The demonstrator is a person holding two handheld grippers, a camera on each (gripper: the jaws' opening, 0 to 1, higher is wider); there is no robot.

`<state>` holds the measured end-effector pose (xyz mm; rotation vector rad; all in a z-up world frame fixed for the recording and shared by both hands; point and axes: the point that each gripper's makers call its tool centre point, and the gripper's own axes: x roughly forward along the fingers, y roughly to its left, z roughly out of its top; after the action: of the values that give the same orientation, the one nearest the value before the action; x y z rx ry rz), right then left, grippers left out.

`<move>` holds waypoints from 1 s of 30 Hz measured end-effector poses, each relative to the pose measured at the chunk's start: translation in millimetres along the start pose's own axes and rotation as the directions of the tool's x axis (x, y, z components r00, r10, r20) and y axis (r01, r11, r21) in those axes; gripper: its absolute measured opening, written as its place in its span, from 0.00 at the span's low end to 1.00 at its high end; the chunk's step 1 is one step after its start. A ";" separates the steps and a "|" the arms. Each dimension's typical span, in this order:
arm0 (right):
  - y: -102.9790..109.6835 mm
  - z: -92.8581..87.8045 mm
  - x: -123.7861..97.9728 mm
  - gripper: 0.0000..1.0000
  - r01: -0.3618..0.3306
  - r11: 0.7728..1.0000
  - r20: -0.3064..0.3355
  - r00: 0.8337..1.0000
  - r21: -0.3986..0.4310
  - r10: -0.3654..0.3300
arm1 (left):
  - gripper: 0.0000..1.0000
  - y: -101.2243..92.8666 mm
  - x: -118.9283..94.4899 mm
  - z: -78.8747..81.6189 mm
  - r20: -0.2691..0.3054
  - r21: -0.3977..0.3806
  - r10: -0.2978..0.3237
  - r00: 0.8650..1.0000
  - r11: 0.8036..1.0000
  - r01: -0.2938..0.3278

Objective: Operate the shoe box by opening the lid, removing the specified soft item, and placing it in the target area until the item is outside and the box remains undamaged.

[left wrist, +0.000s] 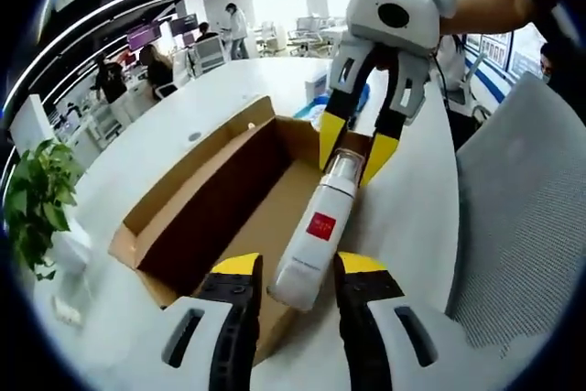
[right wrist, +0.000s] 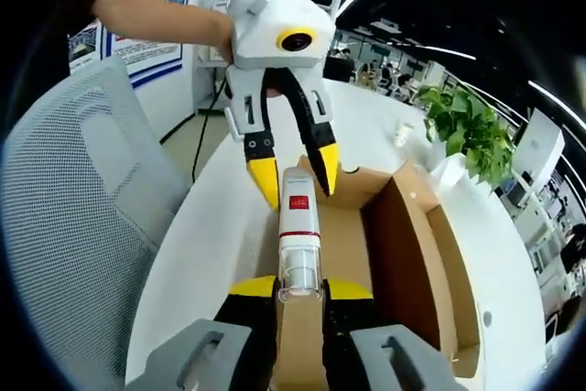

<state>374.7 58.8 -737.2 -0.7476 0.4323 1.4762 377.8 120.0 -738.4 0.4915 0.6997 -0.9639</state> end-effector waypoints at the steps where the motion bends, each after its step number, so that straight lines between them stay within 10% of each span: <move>1: 0.9 0.3 -0.8 0.13 -0.003 1.000 -0.003 1.000 -0.006 0.003 | 0.31 -2.3 1.2 0.5 -0.007 0.006 -0.014 1.000 1.000 0.014; 30: 17.1 -0.1 -6.1 0.14 -0.061 0.997 -0.035 0.998 -0.037 0.060 | 0.21 -33.8 16.7 -3.7 -0.168 0.209 -0.142 0.976 0.962 0.176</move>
<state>357.5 53.2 -736.3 -0.7973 0.4572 1.5341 353.7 96.4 -755.5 0.7199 0.7807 -1.1725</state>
